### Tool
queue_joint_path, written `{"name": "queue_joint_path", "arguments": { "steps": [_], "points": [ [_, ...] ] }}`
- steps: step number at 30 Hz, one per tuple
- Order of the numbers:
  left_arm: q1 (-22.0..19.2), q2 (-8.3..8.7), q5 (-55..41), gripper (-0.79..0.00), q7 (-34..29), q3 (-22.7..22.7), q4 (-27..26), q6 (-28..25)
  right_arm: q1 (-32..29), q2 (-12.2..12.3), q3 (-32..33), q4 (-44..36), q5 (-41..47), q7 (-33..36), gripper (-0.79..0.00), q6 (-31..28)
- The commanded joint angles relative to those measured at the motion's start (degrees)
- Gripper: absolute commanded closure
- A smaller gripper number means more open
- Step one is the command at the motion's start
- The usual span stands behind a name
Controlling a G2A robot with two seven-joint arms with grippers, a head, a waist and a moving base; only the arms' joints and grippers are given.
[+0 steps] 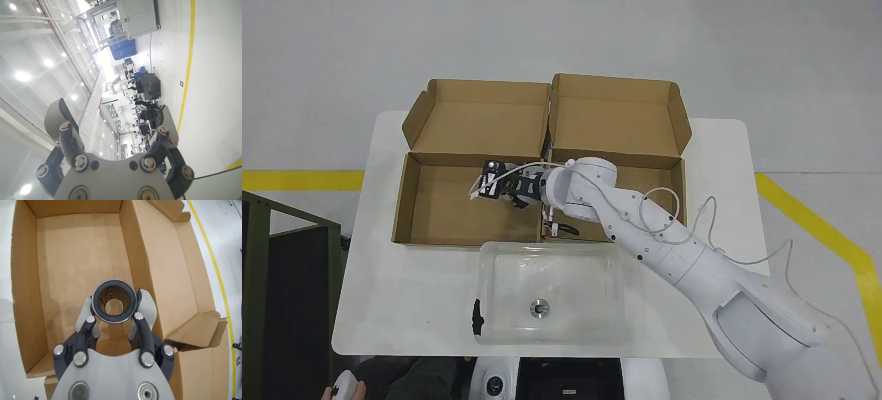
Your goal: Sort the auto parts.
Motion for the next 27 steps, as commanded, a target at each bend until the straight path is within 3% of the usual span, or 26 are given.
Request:
{"name": "queue_joint_path", "arguments": {
  "steps": [1,3,11,16,23,27],
  "points": [
    [0.0,0.00,0.0,-0.785,0.0,0.0,0.0,0.0,0.1,-0.3,0.1,1.1,-0.2,-0.2,-0.040,0.0],
    [0.0,0.00,0.0,-0.785,0.0,0.0,0.0,0.0,0.2,-0.6,0.2,2.1,-0.3,-0.3,-0.102,-0.1],
    [0.0,0.00,0.0,-0.785,0.0,0.0,0.0,0.0,0.5,-1.6,0.8,4.9,-1.0,-0.7,-0.206,-1.0],
    [0.0,0.00,0.0,-0.785,0.0,0.0,0.0,0.0,0.4,-2.1,1.2,5.7,-1.5,-0.3,-0.366,-2.0],
    [0.0,0.00,0.0,-0.785,0.0,0.0,0.0,0.0,0.1,-2.4,2.2,6.2,-2.1,-0.4,-0.394,-2.9],
    [0.0,0.00,0.0,-0.785,0.0,0.0,0.0,0.0,0.1,-2.2,3.2,4.8,-2.9,-0.2,-0.468,-3.4]
  ]
}}
